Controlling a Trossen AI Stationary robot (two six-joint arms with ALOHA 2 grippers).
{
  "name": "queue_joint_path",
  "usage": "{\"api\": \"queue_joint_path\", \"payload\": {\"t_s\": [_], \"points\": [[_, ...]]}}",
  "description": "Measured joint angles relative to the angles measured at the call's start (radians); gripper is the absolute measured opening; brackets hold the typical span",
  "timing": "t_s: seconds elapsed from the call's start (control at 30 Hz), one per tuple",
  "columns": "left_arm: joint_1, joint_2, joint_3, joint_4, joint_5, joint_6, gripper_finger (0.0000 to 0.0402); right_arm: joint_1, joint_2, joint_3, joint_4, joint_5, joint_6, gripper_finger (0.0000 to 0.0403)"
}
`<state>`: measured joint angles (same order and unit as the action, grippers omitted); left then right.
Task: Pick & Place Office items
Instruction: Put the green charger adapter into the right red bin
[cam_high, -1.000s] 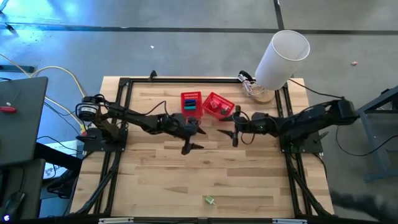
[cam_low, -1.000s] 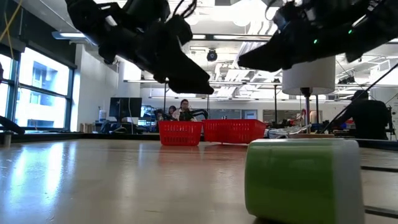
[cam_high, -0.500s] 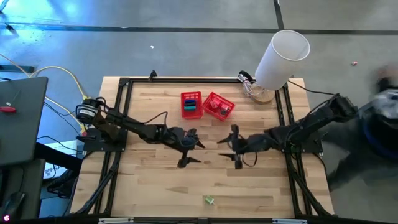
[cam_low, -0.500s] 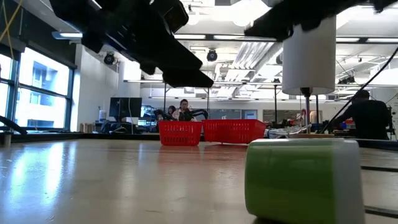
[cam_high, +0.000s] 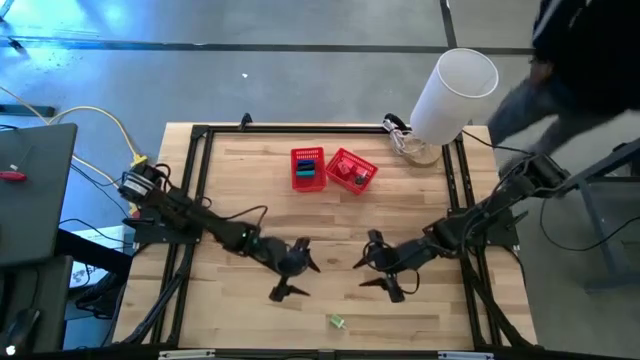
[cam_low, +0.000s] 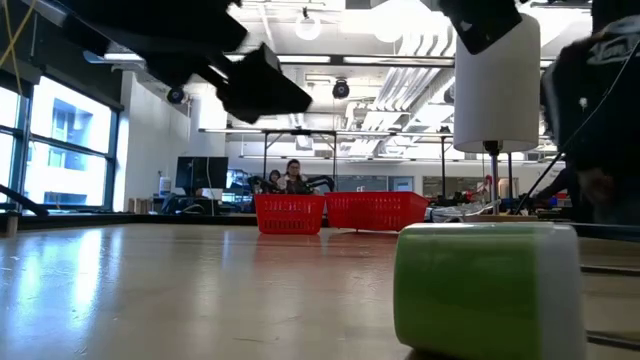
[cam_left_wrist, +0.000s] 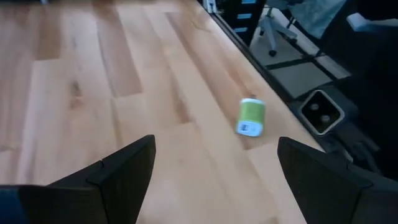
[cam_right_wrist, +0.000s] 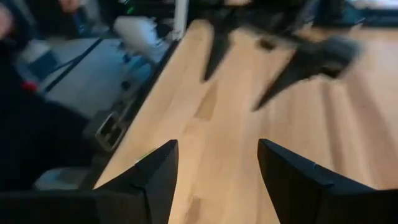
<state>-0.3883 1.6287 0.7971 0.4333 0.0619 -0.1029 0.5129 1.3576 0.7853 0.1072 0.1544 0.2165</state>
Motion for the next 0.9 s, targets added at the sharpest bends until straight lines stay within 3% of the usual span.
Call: {"api": "queue_joint_path", "payload": {"t_s": [0.1,0.37,0.5,0.63,0.9], "points": [[-0.049,0.0,0.0,0.0,-0.038,-0.033,0.0331,0.025,0.0,0.0,0.038,0.079,0.0,0.0208],[-0.142,0.0,0.0,-0.004,-0.094,-0.086,0.0331,0.075,0.004,0.0,0.093,0.074,-0.052,0.0208],[-0.17,0.0,0.0,-0.004,-0.094,-0.114,0.0331,0.076,0.008,0.0,0.131,0.075,0.001,0.021],[-0.191,0.0,0.0,-0.004,-0.094,-0.151,0.0331,0.086,0.009,0.0,0.146,0.158,0.016,0.023],[-0.211,0.0,0.0,-0.004,-0.094,-0.153,0.0331,0.164,0.008,0.0,0.244,0.307,-0.17,0.0292]]}}
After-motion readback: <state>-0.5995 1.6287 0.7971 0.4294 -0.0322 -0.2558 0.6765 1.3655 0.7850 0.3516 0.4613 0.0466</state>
